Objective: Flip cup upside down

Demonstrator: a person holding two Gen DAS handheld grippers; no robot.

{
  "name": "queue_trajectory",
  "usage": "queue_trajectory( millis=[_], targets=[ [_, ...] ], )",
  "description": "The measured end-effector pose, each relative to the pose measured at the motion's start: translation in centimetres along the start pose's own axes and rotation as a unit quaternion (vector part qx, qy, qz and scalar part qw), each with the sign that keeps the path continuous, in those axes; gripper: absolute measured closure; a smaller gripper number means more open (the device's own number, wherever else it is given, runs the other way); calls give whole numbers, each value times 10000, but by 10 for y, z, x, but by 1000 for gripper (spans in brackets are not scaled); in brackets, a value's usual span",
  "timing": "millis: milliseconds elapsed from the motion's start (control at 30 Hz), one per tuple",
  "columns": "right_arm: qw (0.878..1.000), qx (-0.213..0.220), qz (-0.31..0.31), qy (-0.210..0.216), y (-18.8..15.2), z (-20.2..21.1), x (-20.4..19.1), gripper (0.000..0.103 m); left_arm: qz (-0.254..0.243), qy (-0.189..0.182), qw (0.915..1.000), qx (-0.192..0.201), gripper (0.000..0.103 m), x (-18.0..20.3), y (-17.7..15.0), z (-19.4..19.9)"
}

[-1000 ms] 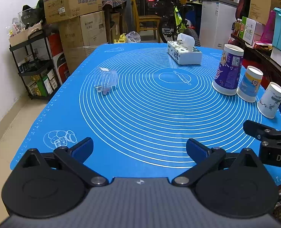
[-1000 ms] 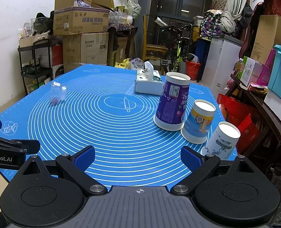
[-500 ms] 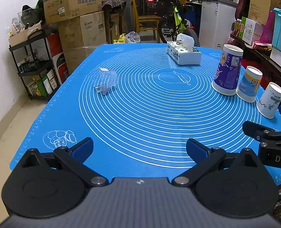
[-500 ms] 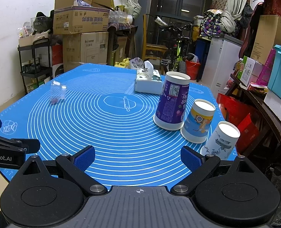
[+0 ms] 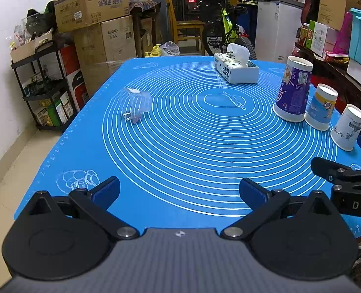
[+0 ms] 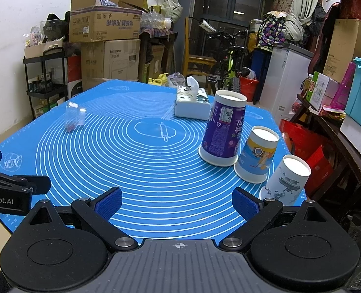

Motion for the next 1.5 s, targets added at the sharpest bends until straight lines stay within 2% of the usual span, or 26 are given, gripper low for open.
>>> queue_trajectory(
  millis=[300,400,533,633,700,900,1000,1167,1367,1400,1500],
  targets=[
    [10000,12,2,19,-7,-3,-1,6,-234,-110,9996,79,1,-12,12,-9],
    [10000,46,-17,43,3,-5,-4,6,-309,-126,9993,159,1,-22,19,-17],
    [9999,133,3,10,18,-12,-7,6,-146,-273,9995,105,1,-40,34,-33],
    [9998,185,4,-21,34,-22,-10,6,-323,-170,9989,282,1,-53,48,-45],
    [9998,201,-9,-29,39,-28,-11,6,-600,-152,9974,358,1,-59,58,-58],
    [9999,64,-103,-25,44,-48,-13,6,-1413,-313,9892,235,1,-73,84,-110],
    [9999,-21,-147,-75,41,-58,-12,6,-1447,-362,9885,256,1,-83,97,-140],
    [9994,-154,-283,-161,35,-72,-4,6,-1703,-511,9841,-34,1,-87,104,-182],
    [9990,-213,-337,-222,31,-83,1,6,-1706,-764,9824,-1,1,-87,114,-198],
    [9989,-224,-341,-226,30,-85,1,6,-1741,-786,9816,12,5,-86,115,-200],
    [9988,-256,-351,-225,29,-88,1,6,-1860,-917,9782,-101,27,-81,118,-204]
  ],
)
Point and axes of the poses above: each gripper's, at about its wrist camera, not at the fingertips, and z roughly against the way its jaws point, x to its right, y to its top, the point moved 4 cm from there along -z, roughly the way its jaws point, and after that the axes turned 9 degrees about z, right-handed, at the moved point
